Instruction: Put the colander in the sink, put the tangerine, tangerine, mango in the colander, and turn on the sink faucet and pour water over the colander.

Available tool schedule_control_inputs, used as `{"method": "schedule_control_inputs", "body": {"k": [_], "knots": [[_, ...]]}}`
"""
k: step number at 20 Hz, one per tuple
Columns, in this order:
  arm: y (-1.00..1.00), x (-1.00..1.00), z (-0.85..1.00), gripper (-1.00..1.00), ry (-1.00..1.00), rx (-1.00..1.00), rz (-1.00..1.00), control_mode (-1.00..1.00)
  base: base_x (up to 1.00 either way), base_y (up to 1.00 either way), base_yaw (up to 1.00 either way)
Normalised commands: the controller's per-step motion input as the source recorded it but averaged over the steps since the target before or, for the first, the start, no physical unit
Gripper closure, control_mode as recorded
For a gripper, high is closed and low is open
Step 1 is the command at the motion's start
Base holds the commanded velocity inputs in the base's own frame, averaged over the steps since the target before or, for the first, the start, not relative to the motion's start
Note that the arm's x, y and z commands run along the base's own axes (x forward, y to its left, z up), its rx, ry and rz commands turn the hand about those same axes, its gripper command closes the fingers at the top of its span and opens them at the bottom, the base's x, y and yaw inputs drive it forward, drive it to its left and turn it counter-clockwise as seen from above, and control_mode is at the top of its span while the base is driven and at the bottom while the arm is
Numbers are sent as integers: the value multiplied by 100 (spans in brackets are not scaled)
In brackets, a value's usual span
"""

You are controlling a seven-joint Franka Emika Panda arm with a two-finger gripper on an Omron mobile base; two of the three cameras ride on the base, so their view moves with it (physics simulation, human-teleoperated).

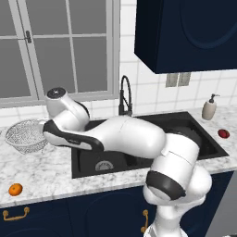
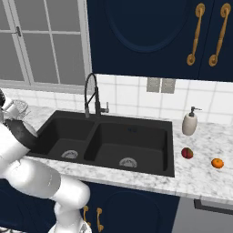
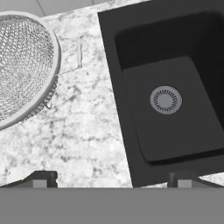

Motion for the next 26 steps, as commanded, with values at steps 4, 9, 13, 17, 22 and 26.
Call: {"method": "schedule_control_inputs", "body": {"k": [4,9,13,17,22,26], "knots": [[56,42,-27,-100,5,0,-11,-100,0,0,0],[52,41,-34,-100,8,0,-12,-100,0,0,0],[46,44,-27,-100,6,0,-13,-100,0,0,0],[46,43,-6,-100,0,1,-12,-100,0,0,0],[25,23,8,-100,0,9,-10,-100,0,0,0],[0,0,61,-100,5,17,-4,-100,0,0,0]]}}
